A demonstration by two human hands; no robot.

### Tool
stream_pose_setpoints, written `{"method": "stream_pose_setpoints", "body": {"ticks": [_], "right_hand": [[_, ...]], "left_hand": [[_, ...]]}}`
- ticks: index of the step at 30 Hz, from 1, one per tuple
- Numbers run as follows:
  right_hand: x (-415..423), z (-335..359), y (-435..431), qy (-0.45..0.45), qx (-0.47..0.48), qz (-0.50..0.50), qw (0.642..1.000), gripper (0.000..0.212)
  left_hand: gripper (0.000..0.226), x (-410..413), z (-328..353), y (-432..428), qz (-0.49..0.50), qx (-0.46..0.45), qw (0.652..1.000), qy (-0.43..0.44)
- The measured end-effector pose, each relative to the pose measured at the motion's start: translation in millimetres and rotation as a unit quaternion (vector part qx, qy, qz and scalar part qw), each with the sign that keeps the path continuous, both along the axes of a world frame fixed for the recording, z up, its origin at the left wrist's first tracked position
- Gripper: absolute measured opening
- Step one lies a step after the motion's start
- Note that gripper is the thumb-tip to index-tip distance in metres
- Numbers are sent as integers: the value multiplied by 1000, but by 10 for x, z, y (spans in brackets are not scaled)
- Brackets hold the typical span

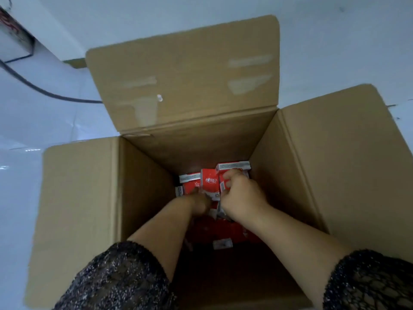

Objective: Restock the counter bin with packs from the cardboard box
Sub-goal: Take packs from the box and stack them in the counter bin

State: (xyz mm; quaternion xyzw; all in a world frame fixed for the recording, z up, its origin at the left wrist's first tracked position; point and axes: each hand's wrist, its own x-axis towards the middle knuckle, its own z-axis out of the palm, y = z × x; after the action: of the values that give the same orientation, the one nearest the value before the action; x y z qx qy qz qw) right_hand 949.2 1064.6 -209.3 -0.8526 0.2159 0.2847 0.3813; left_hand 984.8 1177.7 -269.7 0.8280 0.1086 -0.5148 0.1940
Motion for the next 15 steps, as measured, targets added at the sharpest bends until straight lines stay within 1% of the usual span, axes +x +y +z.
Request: {"method": "stream_pose_setpoints", "body": {"ticks": [2, 4, 7, 11, 12, 15], "right_hand": [[-7, 183, 25, -8, -2, 4, 1000, 40], [-18, 402, 45, -9, 2, 4, 1000, 39], [-72, 806, 45, -16, 15, 11, 1000, 42], [-220, 1438, -23, -35, 15, 38, 999, 49], [-266, 1611, -50, -42, 14, 44, 998, 49], [-409, 2150, -132, -67, 8, 56, 996, 49]], "left_hand": [[39, 28, 301, 22, 82, -59, 995, -20], [29, 1, 635, 33, 171, -99, 980, -25], [35, -85, 1086, 99, 261, -112, 959, -22], [31, -224, 1771, 158, 365, -122, 922, -50], [30, -282, 1989, 159, 379, -129, 914, -67], [30, -429, 2595, 144, 413, -156, 894, -76]]}}
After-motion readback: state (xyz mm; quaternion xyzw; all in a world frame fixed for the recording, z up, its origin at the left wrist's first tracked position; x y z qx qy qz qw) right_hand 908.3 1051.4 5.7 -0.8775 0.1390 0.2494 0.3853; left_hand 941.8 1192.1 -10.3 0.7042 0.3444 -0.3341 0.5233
